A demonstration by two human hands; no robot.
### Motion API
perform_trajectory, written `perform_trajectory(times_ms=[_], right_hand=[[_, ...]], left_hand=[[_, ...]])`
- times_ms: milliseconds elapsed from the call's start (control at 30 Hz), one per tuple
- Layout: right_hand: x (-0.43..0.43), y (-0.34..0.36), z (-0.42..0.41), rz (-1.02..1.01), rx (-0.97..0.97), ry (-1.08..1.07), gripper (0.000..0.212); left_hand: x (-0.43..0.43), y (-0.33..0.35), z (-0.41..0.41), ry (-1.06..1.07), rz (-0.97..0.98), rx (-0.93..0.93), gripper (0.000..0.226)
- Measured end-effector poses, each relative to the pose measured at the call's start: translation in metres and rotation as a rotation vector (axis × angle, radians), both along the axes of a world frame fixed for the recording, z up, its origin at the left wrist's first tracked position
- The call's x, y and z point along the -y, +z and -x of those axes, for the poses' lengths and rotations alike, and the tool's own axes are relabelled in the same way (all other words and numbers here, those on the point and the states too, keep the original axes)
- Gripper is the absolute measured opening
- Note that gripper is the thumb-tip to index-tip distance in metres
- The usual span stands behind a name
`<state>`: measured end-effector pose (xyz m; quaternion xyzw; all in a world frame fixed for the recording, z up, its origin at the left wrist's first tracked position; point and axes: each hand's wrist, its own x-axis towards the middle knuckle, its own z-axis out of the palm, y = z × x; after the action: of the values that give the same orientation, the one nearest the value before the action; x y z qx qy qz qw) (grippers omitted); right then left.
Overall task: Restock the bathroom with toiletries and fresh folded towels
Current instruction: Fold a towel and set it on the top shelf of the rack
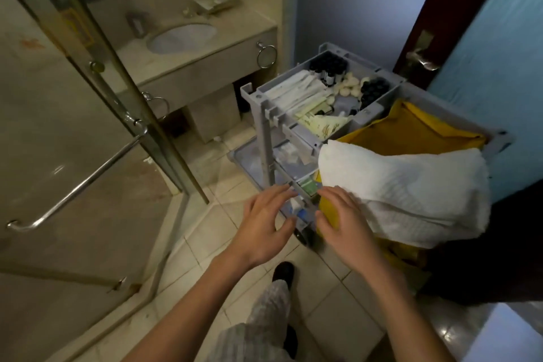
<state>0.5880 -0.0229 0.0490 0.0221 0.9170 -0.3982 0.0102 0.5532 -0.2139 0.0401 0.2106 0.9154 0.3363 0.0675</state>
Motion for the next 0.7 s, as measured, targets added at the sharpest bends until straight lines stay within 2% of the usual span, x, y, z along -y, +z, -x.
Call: perform_trajectory(times_ms=[167, 700], right_hand=[[-0.032, 0.011, 0.021, -0.014, -0.055, -0.106, 0.040], [-0.111, -0.002, 0.081, -0.127, 0.212, -0.400, 0.044]], left_hand=[[-0.035, 0.000, 0.039, -0.107, 0.016, -0.016, 0.050], [-0.129, -0.031, 0.148, -0.337, -0.064, 0.093, 0.049]])
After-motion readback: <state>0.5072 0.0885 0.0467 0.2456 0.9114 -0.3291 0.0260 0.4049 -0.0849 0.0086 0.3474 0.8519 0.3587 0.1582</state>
